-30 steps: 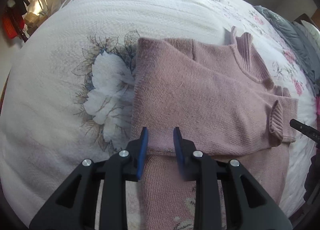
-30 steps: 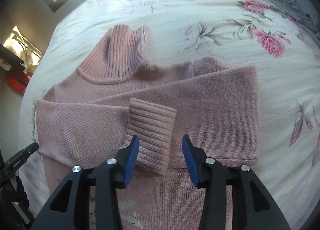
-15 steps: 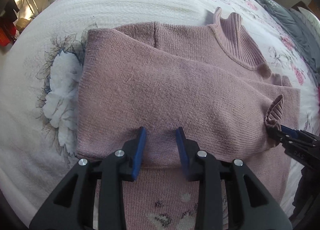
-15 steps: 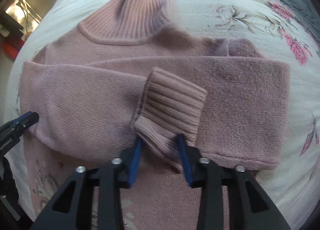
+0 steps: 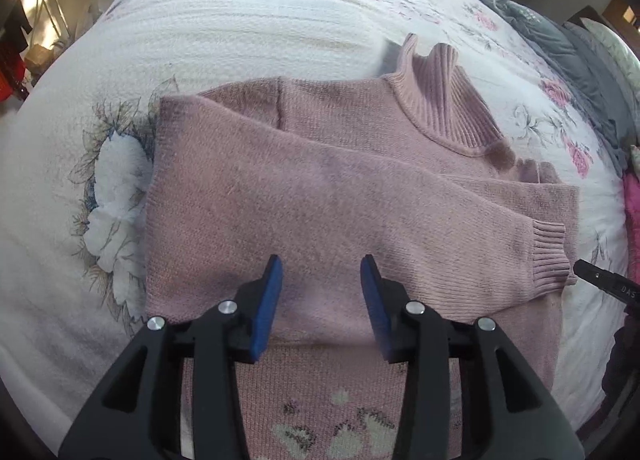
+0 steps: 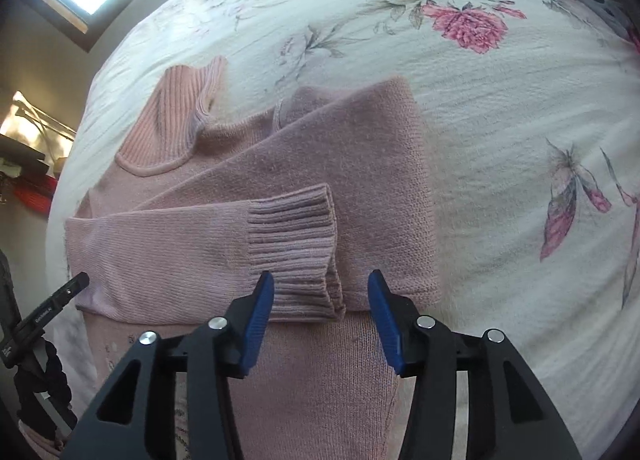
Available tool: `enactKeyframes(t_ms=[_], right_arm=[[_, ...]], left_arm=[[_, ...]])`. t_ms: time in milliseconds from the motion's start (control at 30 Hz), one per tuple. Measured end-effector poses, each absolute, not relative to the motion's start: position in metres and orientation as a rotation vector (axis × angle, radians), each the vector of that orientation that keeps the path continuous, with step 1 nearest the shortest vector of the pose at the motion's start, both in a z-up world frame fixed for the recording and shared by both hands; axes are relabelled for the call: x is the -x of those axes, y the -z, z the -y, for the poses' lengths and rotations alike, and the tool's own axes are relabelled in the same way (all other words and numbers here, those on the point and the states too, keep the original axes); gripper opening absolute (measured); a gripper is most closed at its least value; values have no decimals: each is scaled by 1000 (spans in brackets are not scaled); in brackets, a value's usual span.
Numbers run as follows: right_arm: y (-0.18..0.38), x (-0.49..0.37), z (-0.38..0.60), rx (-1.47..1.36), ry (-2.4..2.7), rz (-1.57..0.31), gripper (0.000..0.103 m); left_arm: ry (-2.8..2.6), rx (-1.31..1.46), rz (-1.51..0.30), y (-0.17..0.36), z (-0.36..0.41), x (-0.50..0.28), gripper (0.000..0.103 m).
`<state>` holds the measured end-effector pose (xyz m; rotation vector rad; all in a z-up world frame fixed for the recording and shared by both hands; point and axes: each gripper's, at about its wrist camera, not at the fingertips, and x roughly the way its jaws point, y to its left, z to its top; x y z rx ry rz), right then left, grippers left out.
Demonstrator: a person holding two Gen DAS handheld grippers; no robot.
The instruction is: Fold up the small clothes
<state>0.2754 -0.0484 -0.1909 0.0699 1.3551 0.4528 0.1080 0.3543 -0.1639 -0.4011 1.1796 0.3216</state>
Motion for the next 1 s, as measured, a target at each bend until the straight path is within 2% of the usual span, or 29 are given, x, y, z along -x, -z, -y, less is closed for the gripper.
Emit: enactKeyframes(t_ms=[200, 367, 567, 600, 733, 833, 1000], right_arm=[[220, -284, 28, 70, -403, -1395, 44], [229, -282, 26, 118, -423, -1383, 44], [193, -292, 20, 45, -523, -1317, 47], [185, -299, 15, 17, -557, -1305, 51], [170, -342, -31, -16, -656, -1276, 53], [174, -378, -75, -4, -700, -1278, 57], [199, -430, -129, -55, -731, -1363, 57]], left_arm=[[-338, 376, -1228, 188, -347, -118, 43], [-323, 358, -1206, 192, -346, -115, 45], [-296, 386, -1172, 168, -355, -125, 45], [-291, 367, -1153, 161, -357, -132, 47], [-269, 321, -1109, 143, -372, -184, 51], [-256, 297, -1124, 149, -384, -234, 52], [-184, 306, -1157, 170, -391, -301, 52]])
